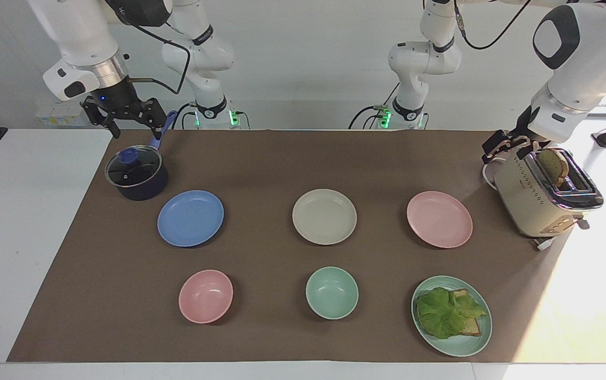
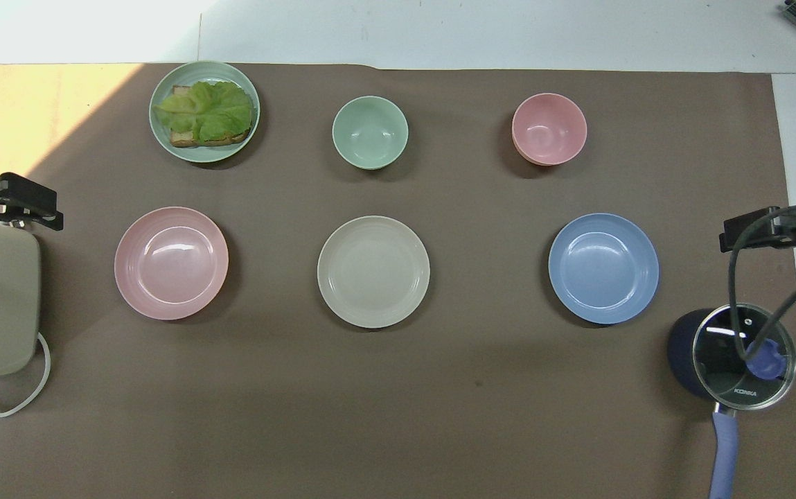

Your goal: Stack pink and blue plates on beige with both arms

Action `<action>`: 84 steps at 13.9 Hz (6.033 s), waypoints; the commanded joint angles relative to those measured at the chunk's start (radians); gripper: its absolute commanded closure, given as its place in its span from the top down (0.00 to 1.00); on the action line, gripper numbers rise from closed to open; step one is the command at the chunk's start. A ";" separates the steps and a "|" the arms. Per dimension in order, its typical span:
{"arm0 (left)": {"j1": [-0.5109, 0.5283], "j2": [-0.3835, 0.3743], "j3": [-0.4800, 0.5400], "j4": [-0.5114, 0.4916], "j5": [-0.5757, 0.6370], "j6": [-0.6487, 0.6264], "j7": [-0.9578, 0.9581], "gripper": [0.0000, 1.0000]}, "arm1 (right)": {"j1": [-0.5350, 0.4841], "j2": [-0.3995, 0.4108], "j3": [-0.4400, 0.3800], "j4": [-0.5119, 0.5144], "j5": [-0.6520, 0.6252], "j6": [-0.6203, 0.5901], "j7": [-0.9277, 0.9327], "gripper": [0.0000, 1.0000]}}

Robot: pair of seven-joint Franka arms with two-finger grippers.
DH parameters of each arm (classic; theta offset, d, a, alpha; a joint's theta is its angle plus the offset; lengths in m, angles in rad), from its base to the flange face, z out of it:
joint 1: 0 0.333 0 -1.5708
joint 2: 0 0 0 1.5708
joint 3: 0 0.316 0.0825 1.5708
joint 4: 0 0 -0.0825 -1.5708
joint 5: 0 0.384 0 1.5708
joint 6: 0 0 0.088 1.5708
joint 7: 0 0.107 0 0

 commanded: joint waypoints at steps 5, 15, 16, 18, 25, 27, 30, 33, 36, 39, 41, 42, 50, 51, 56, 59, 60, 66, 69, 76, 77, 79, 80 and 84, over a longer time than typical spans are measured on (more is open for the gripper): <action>0.008 -0.064 0.013 -0.036 0.015 0.003 0.005 1.00 | -0.007 -0.016 0.004 -0.013 -0.009 0.003 0.006 1.00; 0.008 -0.107 0.013 -0.124 0.018 0.055 -0.008 1.00 | -0.007 -0.019 -0.002 -0.018 -0.004 0.000 0.006 1.00; 0.008 -0.110 0.013 -0.210 0.018 0.145 -0.001 1.00 | -0.007 -0.019 -0.002 -0.019 -0.004 0.000 0.004 1.00; 0.034 -0.124 0.014 -0.355 0.018 0.318 0.012 1.00 | -0.007 -0.019 -0.002 -0.019 -0.004 0.000 0.004 1.00; 0.056 -0.022 0.014 -0.561 0.018 0.578 0.035 1.00 | -0.007 -0.019 -0.003 -0.019 -0.004 0.000 0.004 1.00; 0.048 0.031 0.014 -0.578 0.018 0.612 0.037 1.00 | -0.007 -0.019 -0.003 -0.019 -0.004 0.000 0.006 1.00; 0.045 0.048 0.014 -0.626 0.018 0.664 0.057 1.00 | -0.007 -0.019 -0.002 -0.019 -0.004 0.000 0.006 1.00; 0.045 0.051 0.014 -0.705 0.018 0.750 0.089 1.00 | -0.007 -0.019 -0.002 -0.019 -0.003 0.001 0.006 1.00; 0.042 0.059 0.014 -0.699 0.018 0.735 0.088 0.95 | -0.007 -0.019 -0.003 -0.019 -0.003 0.001 0.006 1.00; 0.045 0.059 0.014 -0.665 0.018 0.686 0.072 0.16 | -0.007 -0.019 -0.003 -0.019 -0.003 0.000 0.007 1.00; 0.049 0.059 0.014 -0.645 0.018 0.658 0.072 0.00 | -0.007 -0.019 -0.002 -0.019 -0.003 0.001 0.009 1.00; 0.051 0.059 0.014 -0.641 0.018 0.645 0.083 0.00 | -0.007 -0.020 -0.002 -0.019 -0.003 0.001 0.010 1.00; 0.057 0.054 0.013 -0.535 0.004 0.481 0.088 0.00 | -0.007 -0.019 -0.002 -0.019 -0.003 0.009 0.012 1.00; 0.057 0.056 0.013 -0.491 -0.014 0.420 0.088 0.00 | -0.007 -0.019 -0.002 -0.019 -0.003 0.009 0.012 1.00; 0.069 0.059 0.011 -0.372 -0.077 0.278 0.083 0.00 | -0.007 -0.019 -0.002 -0.021 -0.003 0.011 0.007 1.00; 0.037 0.060 -0.001 -0.318 -0.157 0.203 0.024 0.00 | -0.007 -0.020 -0.002 -0.022 -0.003 0.011 0.006 1.00; -0.016 0.062 -0.010 -0.318 -0.163 0.213 -0.053 0.00 | -0.007 -0.022 -0.002 -0.022 -0.003 0.011 0.006 1.00; -0.320 0.053 -0.015 -0.343 -0.214 0.339 -0.395 0.00 | -0.007 -0.029 -0.003 -0.034 -0.003 0.011 0.003 1.00; -0.400 0.068 -0.013 -0.395 -0.223 0.454 -0.409 0.00 | -0.008 -0.042 -0.003 -0.056 -0.003 0.011 0.001 1.00; -0.457 0.110 -0.012 -0.438 -0.226 0.598 -0.409 1.00 | -0.008 -0.042 -0.003 -0.056 -0.003 0.015 0.001 1.00; -0.452 0.111 -0.012 -0.435 -0.226 0.597 -0.405 1.00 | -0.008 -0.042 -0.003 -0.056 -0.003 0.015 0.001 1.00; -0.438 0.114 -0.004 -0.412 -0.209 0.579 -0.400 1.00 | -0.008 -0.042 -0.003 -0.056 -0.003 0.021 0.001 1.00; -0.406 0.111 0.000 -0.406 -0.193 0.568 -0.397 1.00 | -0.008 -0.042 -0.003 -0.056 -0.003 0.026 0.001 1.00; -0.212 0.065 0.000 -0.297 -0.035 0.386 -0.262 1.00 | -0.011 -0.043 -0.005 -0.079 -0.001 0.078 -0.004 1.00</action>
